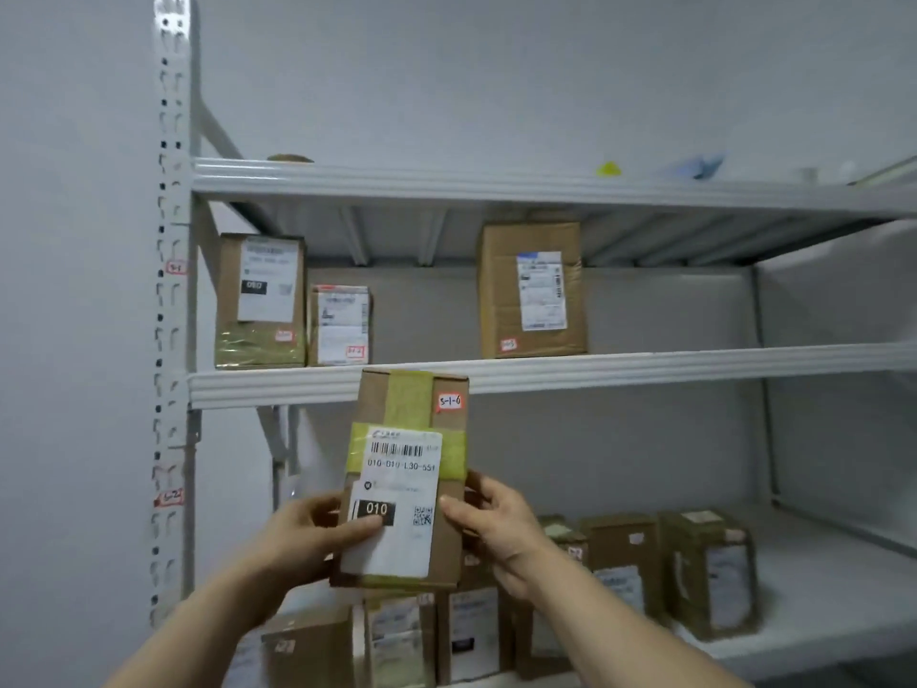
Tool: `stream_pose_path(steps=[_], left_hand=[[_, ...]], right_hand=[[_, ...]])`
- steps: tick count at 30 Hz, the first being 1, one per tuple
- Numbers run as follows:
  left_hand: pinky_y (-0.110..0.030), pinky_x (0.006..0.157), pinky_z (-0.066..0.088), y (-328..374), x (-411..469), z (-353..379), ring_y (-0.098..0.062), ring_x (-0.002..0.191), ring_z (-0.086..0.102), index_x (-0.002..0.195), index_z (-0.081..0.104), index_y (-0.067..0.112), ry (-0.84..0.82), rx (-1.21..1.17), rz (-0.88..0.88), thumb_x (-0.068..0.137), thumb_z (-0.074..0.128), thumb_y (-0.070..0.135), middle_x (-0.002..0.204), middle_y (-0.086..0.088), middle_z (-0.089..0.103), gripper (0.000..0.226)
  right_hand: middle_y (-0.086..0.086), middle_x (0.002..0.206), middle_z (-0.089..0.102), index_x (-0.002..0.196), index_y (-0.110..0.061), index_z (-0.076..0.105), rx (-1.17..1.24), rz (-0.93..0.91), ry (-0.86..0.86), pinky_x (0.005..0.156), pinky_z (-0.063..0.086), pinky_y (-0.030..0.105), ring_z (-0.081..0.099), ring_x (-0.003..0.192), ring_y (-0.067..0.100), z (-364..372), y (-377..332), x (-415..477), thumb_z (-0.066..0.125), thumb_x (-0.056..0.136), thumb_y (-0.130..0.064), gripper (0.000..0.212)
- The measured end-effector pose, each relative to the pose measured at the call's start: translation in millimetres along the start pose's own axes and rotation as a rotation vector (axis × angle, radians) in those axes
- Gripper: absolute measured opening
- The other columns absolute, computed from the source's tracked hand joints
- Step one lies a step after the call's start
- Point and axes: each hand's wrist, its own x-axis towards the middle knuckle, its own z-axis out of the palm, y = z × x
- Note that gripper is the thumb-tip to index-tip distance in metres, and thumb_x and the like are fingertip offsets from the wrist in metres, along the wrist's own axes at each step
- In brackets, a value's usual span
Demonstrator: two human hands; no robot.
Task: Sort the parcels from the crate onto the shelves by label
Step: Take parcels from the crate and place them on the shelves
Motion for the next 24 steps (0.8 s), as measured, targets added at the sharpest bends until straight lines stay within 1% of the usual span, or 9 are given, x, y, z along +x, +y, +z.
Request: stream_pose_path(steps=[3, 6, 8, 10, 13, 16, 18, 20, 24], left_hand=[[-0.036, 0.066, 0.057, 24, 7, 27, -0.025, 0.088, 0.069, 0.104, 0.066, 0.008, 0.000, -0.022, 0.071, 0.076, 0.075, 0.012, 0.097, -0.011, 0.072, 0.030], [-0.041, 0.077, 0.057, 48, 7, 56, -0.025, 0.092, 0.068, 0.105, 0.065, 0.013, -0.017, -0.013, 0.144, 0.079, 0.073, 0.017, 0.100, -0.009, 0.071, 0.028], [-0.039, 0.074, 0.059, 63, 5, 79, -0.022, 0.088, 0.068, 0.102, 0.066, 0.017, -0.033, -0.015, 0.201, 0.081, 0.072, 0.015, 0.097, -0.007, 0.071, 0.022], [-0.033, 0.067, 0.059, 77, 5, 106, -0.018, 0.085, 0.069, 0.101, 0.066, 0.020, -0.047, -0.030, 0.254, 0.083, 0.070, 0.013, 0.096, -0.004, 0.071, 0.020], [-0.029, 0.069, 0.058, 98, 11, 152, -0.016, 0.090, 0.069, 0.109, 0.066, 0.020, -0.062, -0.048, 0.351, 0.086, 0.067, 0.011, 0.101, -0.002, 0.072, 0.026], [-0.023, 0.072, 0.057, 116, 29, 204, -0.008, 0.093, 0.067, 0.114, 0.060, 0.031, -0.058, -0.077, 0.443, 0.088, 0.063, 0.002, 0.102, 0.007, 0.071, 0.039], [-0.028, 0.086, 0.055, 124, 49, 243, -0.009, 0.102, 0.064, 0.127, 0.055, 0.033, -0.018, -0.019, 0.509, 0.087, 0.063, 0.001, 0.108, 0.010, 0.068, 0.051], [-0.036, 0.095, 0.052, 133, 71, 282, -0.014, 0.109, 0.060, 0.136, 0.050, 0.027, 0.053, 0.057, 0.564, 0.086, 0.065, 0.005, 0.119, 0.006, 0.065, 0.058], [-0.032, 0.092, 0.054, 161, 114, 356, -0.012, 0.105, 0.062, 0.140, 0.045, 0.024, 0.143, 0.064, 0.599, 0.086, 0.066, 0.004, 0.118, 0.003, 0.064, 0.061]], right_hand=[[0.013, 0.102, 0.073, 0.120, -0.007, 0.058, -0.002, 0.009, 0.027, 0.068, 0.059, 0.035, 0.071, 0.088, 0.027, -28, -17, -15, 0.071, 0.078, 0.004, 0.046], [0.011, 0.099, 0.073, 0.119, -0.007, 0.059, -0.047, -0.037, 0.044, 0.070, 0.058, 0.031, 0.072, 0.087, 0.023, -53, -39, -29, 0.070, 0.079, 0.004, 0.043], [0.008, 0.100, 0.073, 0.116, -0.008, 0.060, -0.116, -0.090, 0.062, 0.074, 0.058, 0.029, 0.071, 0.089, 0.020, -69, -59, -35, 0.072, 0.078, 0.000, 0.040], [0.005, 0.101, 0.071, 0.113, -0.011, 0.060, -0.187, -0.147, 0.087, 0.073, 0.057, 0.025, 0.069, 0.090, 0.017, -89, -80, -38, 0.073, 0.078, -0.005, 0.038], [0.005, 0.104, 0.069, 0.112, -0.015, 0.057, -0.237, -0.191, 0.113, 0.074, 0.057, 0.026, 0.067, 0.095, 0.017, -128, -108, -36, 0.075, 0.077, -0.008, 0.041], [0.010, 0.110, 0.068, 0.123, -0.004, 0.055, -0.227, -0.221, 0.146, 0.083, 0.056, 0.034, 0.066, 0.101, 0.024, -179, -134, -28, 0.076, 0.071, -0.011, 0.057], [0.012, 0.109, 0.068, 0.123, -0.003, 0.055, -0.222, -0.242, 0.152, 0.082, 0.056, 0.036, 0.066, 0.099, 0.026, -216, -153, -20, 0.074, 0.073, -0.009, 0.053], [0.014, 0.109, 0.067, 0.122, -0.003, 0.056, -0.232, -0.275, 0.159, 0.080, 0.055, 0.037, 0.065, 0.098, 0.028, -254, -171, -9, 0.073, 0.073, -0.005, 0.051], [0.013, 0.110, 0.067, 0.126, -0.004, 0.052, -0.279, -0.344, 0.194, 0.085, 0.054, 0.041, 0.065, 0.099, 0.028, -328, -207, 24, 0.075, 0.073, -0.007, 0.058]])
